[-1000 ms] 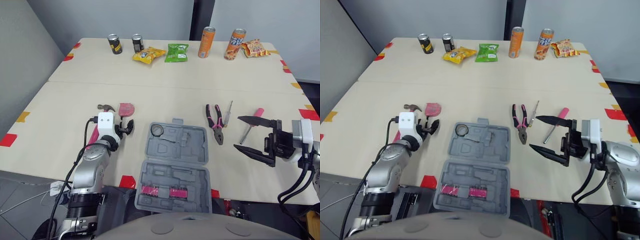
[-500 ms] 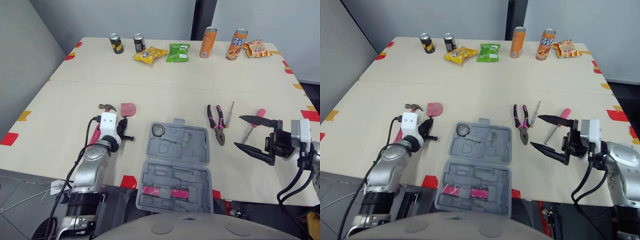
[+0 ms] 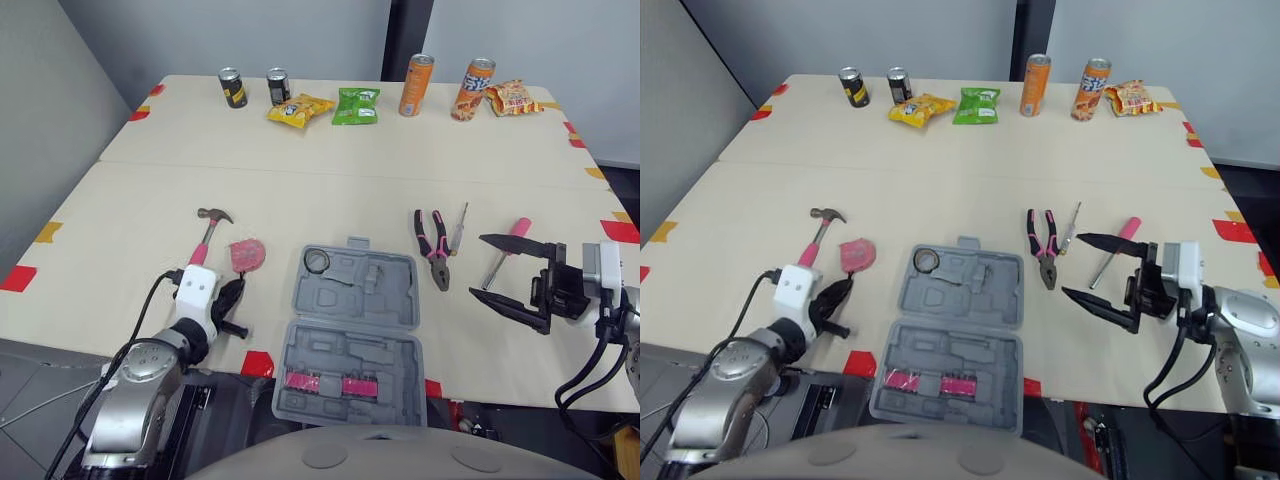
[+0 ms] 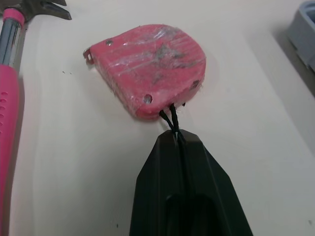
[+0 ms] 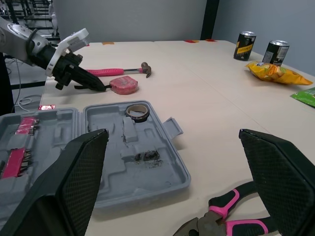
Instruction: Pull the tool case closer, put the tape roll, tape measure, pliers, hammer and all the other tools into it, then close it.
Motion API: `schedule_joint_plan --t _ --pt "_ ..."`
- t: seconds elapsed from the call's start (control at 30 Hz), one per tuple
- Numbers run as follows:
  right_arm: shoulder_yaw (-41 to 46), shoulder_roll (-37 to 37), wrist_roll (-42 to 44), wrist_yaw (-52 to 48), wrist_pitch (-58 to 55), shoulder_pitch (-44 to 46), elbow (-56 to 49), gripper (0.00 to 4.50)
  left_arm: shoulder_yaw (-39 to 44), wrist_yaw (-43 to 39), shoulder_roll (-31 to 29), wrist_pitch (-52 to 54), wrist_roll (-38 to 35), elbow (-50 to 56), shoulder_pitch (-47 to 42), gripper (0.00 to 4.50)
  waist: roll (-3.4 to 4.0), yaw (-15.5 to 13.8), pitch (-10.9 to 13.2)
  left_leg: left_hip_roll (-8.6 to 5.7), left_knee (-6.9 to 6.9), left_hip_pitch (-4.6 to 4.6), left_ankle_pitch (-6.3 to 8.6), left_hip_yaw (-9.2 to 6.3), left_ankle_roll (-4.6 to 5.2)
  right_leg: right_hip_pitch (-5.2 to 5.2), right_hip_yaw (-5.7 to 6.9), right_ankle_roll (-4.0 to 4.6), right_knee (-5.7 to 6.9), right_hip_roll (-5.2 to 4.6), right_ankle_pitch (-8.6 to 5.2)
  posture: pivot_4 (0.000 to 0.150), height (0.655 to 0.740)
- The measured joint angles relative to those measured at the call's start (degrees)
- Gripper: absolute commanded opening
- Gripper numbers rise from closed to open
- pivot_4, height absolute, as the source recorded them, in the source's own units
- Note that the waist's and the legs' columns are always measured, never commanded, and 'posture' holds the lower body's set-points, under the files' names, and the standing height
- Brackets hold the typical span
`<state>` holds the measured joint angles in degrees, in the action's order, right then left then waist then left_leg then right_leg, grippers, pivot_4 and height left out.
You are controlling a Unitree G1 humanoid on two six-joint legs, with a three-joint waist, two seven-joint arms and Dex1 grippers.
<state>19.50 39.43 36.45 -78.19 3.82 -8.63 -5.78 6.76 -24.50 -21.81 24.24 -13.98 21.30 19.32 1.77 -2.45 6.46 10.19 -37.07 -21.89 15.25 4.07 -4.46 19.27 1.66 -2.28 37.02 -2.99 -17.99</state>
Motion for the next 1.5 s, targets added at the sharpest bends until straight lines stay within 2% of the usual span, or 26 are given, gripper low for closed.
schedule_joint_plan --t 0.37,0.67,1.07,1.17,1.33,1.5 --pt "-0.45 2.47 -0.03 -6.72 0.62 -0.71 0.81 4.50 -0.36 -1.04 -0.03 -1.58 0.23 4.84 9.50 0.03 0.01 0.20 0.03 0.13 0.05 0.04 0.12 -0.03 0.29 -0.08 0.00 0.00 -0.13 -0.04 0.00 0.150 0.7400" --pt "-0.86 2.70 -0.07 -7.40 1.06 0.47 1.61 4.50 1.12 -2.65 -0.31 -6.31 0.20 5.93 16.94 0.03 0.05 0.35 0.02 0.17 0.06 0.08 0.15 -0.04 0.46 -0.08 0.01 0.07 -0.15 -0.05 -0.04 0.150 0.7400" --pt "-2.26 2.68 -0.03 -7.22 1.05 0.47 0.76 4.50 2.93 -3.99 -0.77 -5.57 -1.75 5.92 17.13 0.03 0.13 0.45 0.08 0.16 0.06 0.13 0.13 -0.12 0.74 -0.05 0.02 0.22 -0.13 -0.09 -0.12 0.150 0.7400" --pt "-2.36 2.68 -0.03 -7.12 1.02 0.47 0.72 4.50 4.09 -4.61 -1.10 -5.59 -2.63 5.93 16.96 0.80 0.13 0.45 0.08 0.15 0.06 0.13 0.13 -0.13 0.83 -0.04 0.02 0.24 -0.12 -0.10 -0.13 0.150 0.7400" --pt "-2.41 2.68 -0.02 -7.01 0.98 0.67 0.70 4.50 5.61 -8.82 -2.05 -7.45 -6.07 7.05 18.10 2.61 0.13 0.47 0.09 0.14 0.06 0.14 0.13 -0.15 0.89 -0.03 0.02 0.28 -0.11 -0.11 -0.16 0.150 0.7400" --pt "-2.43 2.70 -0.02 -7.01 0.87 1.23 0.71 4.50 9.68 -17.08 -5.86 -11.79 -9.97 7.20 20.77 4.38 0.18 0.46 0.11 0.13 0.07 0.19 0.15 -0.14 1.13 -0.03 0.02 0.33 -0.08 -0.10 -0.18 0.150 0.7400"
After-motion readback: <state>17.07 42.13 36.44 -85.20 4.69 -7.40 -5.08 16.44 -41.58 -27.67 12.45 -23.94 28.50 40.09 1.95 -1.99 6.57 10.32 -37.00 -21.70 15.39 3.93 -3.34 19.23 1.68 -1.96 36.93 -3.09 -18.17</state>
